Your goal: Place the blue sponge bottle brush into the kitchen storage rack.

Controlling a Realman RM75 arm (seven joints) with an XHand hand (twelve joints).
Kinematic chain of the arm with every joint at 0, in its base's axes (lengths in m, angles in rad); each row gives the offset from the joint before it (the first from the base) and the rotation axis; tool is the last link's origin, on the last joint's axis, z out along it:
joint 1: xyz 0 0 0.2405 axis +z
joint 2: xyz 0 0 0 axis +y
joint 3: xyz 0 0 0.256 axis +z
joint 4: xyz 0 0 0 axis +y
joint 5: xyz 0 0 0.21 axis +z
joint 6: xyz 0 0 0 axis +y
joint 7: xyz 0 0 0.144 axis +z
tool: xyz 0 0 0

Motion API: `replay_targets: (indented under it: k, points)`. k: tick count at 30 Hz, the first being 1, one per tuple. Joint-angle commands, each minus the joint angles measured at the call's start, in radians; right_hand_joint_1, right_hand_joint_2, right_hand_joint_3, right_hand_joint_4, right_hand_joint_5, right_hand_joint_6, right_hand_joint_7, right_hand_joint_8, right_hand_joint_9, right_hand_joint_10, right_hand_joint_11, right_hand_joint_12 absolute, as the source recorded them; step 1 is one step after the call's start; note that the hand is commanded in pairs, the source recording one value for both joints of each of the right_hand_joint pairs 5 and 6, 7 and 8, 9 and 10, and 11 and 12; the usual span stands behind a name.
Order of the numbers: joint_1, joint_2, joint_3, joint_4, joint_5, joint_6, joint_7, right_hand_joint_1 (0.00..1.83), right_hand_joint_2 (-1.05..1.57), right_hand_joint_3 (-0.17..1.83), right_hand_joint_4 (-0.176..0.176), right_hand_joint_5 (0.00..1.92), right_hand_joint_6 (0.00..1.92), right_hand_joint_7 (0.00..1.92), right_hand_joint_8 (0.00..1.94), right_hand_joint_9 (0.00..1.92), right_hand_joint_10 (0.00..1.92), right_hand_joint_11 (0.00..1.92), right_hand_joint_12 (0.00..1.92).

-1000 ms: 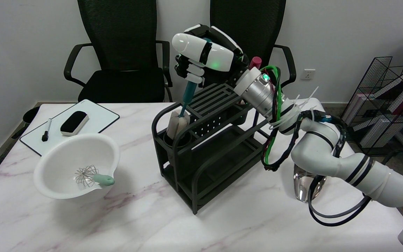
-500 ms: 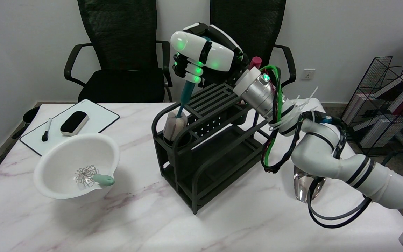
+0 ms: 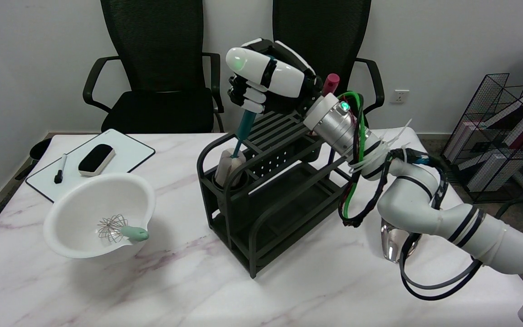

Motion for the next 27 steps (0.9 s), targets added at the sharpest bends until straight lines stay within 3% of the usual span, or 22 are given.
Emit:
replay_targets:
  k: [1,21,25,27]
  points:
    - [-0.004,-0.024,-0.005,-0.073,0.007,0.01,0.004,1.11,1.57,0.32,0.0,1.92,1.92,1.92,1.92,1.92,1.92,1.92,1.92]
    - [-0.042,-0.058,-0.013,-0.117,-0.001,0.048,0.008,1.1,1.57,0.32,0.0,1.92,1.92,1.92,1.92,1.92,1.92,1.92,1.92]
    - [-0.044,-0.06,-0.014,-0.117,-0.004,0.058,0.008,1.09,1.57,0.32,0.0,1.92,1.92,1.92,1.92,1.91,1.91,1.78,1.78]
    - [-0.044,-0.061,-0.016,-0.117,-0.004,0.06,0.008,1.06,1.57,0.32,0.0,1.92,1.92,1.88,1.88,1.8,1.8,1.59,1.59]
